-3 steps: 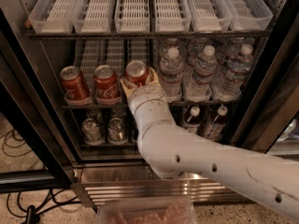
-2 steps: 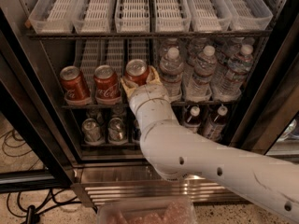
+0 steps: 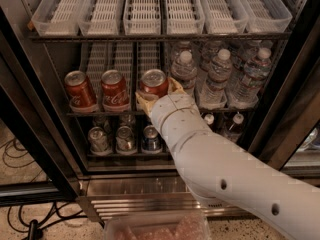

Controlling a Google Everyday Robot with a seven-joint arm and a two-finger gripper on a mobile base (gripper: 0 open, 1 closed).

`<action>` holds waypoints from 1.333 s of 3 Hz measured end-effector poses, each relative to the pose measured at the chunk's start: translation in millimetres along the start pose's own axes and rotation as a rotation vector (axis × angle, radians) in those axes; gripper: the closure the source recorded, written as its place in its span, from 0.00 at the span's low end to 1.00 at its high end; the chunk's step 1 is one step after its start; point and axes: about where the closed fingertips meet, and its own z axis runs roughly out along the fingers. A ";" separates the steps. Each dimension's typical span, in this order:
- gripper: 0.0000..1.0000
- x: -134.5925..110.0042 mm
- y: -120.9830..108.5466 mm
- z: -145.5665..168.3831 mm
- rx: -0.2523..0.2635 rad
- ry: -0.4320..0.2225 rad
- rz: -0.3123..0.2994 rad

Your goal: Pick coke can from middle shelf of fridge

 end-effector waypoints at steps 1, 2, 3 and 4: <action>1.00 11.4 -20.0 -17.0 -0.041 0.068 0.070; 1.00 26.8 -23.0 -24.9 -0.130 0.123 0.153; 1.00 26.6 -12.5 -29.3 -0.191 0.127 0.165; 1.00 25.1 -13.6 -28.8 -0.181 0.125 0.160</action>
Offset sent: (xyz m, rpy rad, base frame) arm -0.0449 -0.0210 -0.0281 0.2281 0.3641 0.2942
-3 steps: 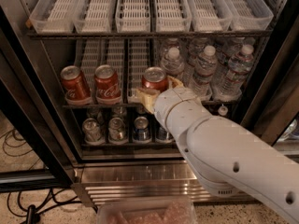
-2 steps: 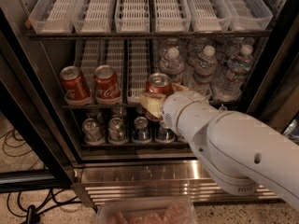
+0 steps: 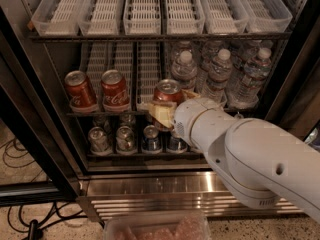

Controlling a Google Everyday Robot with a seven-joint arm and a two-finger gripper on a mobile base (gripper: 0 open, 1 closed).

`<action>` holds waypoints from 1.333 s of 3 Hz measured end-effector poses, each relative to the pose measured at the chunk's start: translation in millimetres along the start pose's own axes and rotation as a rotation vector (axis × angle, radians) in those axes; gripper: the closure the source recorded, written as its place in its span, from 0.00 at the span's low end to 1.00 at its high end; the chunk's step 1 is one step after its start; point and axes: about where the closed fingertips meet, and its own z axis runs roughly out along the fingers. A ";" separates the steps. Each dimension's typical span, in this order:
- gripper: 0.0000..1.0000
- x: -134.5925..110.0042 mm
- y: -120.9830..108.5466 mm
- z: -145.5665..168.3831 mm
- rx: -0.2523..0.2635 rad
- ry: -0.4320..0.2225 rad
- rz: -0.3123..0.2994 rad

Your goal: Pick coke can from middle shelf of fridge

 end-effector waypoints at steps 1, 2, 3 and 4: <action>1.00 1.6 2.4 0.1 -0.055 0.011 -0.027; 1.00 10.4 15.4 -2.3 -0.176 0.053 -0.065; 1.00 17.5 15.0 -7.8 -0.288 0.099 -0.086; 1.00 16.9 9.9 -12.4 -0.378 0.130 -0.096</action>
Offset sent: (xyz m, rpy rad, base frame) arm -0.0100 -0.0102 -0.0111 -0.0575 0.1526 0.3589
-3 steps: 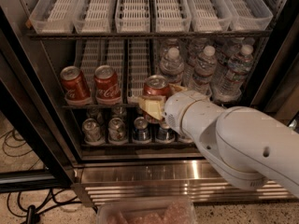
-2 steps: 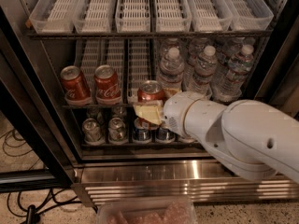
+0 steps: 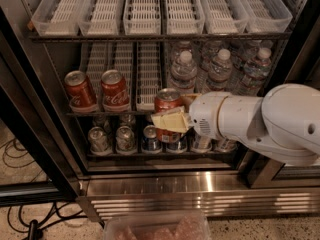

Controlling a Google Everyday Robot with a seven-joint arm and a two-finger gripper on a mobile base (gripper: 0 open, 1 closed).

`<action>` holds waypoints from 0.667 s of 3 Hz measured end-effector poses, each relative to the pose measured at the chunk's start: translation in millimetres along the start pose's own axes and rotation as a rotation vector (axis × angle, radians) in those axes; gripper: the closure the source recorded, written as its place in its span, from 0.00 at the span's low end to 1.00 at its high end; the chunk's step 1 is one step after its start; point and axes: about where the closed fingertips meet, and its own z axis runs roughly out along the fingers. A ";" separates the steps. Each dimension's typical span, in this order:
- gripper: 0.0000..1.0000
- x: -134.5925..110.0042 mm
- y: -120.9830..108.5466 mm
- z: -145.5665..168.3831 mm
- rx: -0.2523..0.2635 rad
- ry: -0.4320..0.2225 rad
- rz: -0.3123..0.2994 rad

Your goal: Pick coke can from middle shelf of fridge

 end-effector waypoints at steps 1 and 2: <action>1.00 -1.0 1.7 -3.6 -0.114 0.027 -0.023; 1.00 -2.3 9.2 -2.9 -0.191 0.037 -0.042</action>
Offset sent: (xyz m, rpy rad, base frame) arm -0.0117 0.0074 0.0001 0.0059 0.0861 0.2792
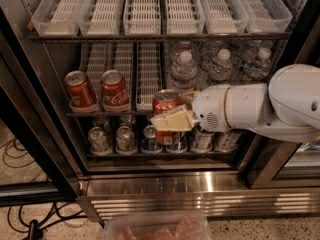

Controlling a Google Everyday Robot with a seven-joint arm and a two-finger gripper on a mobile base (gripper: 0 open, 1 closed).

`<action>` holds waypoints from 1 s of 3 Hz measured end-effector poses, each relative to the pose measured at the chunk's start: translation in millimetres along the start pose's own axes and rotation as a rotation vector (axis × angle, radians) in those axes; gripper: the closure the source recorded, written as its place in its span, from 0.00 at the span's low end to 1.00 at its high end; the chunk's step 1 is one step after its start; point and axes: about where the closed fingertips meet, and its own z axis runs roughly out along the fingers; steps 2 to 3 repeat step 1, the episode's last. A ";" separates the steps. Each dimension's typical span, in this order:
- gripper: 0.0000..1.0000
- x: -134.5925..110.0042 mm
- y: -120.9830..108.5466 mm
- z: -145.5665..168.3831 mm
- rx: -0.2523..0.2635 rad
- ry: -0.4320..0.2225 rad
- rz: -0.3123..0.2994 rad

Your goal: Pick coke can from middle shelf of fridge

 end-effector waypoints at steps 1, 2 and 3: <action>1.00 -0.4 2.6 0.0 -0.008 0.001 -0.001; 1.00 -0.4 2.6 0.0 -0.008 0.001 -0.001; 1.00 -0.4 2.6 0.0 -0.008 0.001 -0.001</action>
Offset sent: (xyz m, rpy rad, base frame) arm 0.0000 0.0000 0.0000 0.0000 0.0000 0.0000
